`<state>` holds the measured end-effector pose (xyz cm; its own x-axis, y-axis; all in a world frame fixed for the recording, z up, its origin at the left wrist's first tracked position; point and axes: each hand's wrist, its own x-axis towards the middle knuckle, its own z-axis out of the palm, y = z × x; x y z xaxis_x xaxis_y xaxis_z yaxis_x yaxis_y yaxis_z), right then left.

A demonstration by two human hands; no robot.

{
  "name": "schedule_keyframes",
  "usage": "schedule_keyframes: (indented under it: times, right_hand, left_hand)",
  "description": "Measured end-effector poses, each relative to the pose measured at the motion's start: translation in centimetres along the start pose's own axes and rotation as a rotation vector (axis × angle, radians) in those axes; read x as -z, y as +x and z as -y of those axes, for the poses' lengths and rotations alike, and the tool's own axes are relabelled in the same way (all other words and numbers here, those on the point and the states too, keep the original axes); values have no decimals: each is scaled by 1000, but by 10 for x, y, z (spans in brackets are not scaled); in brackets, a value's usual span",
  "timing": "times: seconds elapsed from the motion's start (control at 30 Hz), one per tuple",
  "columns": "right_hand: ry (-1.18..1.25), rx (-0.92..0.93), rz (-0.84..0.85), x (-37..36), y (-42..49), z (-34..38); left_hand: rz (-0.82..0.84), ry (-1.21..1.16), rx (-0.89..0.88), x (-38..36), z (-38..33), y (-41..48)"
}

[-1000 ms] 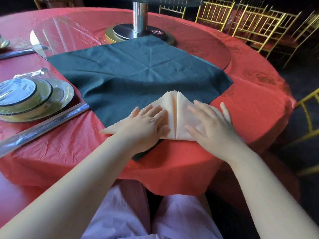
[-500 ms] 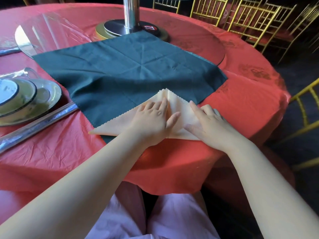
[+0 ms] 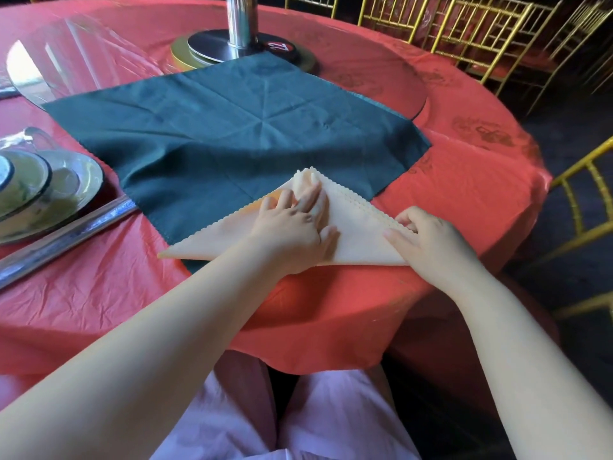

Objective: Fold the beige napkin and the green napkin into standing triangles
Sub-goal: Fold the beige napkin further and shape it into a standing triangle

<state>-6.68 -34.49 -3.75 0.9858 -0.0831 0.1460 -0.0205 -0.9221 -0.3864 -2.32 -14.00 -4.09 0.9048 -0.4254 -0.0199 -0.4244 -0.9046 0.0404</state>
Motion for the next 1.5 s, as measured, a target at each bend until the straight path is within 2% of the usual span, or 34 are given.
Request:
schedule_keyframes:
  times: [0.13, 0.57, 0.63, 0.7, 0.77, 0.83, 0.9, 1.0, 1.1, 1.27, 1.5]
  right_hand:
    - [-49, 22, -59, 3, -4, -11]
    - [-206, -185, -67, 19, -19, -30]
    - [-230, -147, -158, 16, -22, -29]
    - [-236, -38, -313, 10, -22, -19]
    - [-210, 102, -362, -1, -23, 5]
    - [-175, 275, -294, -14, -22, 32]
    - [-152, 353, -158, -27, -20, 57]
    - [-161, 292, 100, -37, -19, 66]
    - [-231, 271, 225, -31, -19, 54]
    - [-265, 205, 311, -15, -24, 27]
    - [-263, 56, 285, -3, -40, 4]
  left_hand:
    - [8, 64, -9, 5, -2, 6]
    - [43, -53, -37, -6, 3, 6]
    - [28, -59, -37, -7, 3, 6]
    - [19, -61, -39, -8, 3, 6]
    - [16, -62, -40, -8, 3, 6]
    - [12, -64, -41, -8, 3, 6]
    - [15, -70, -48, -8, 5, 6]
    - [31, -60, -62, -8, 5, 5]
    - [53, -57, -47, -7, 4, 7]
    - [56, -64, -40, -8, 4, 8]
    - [26, -86, -42, -10, 6, 8]
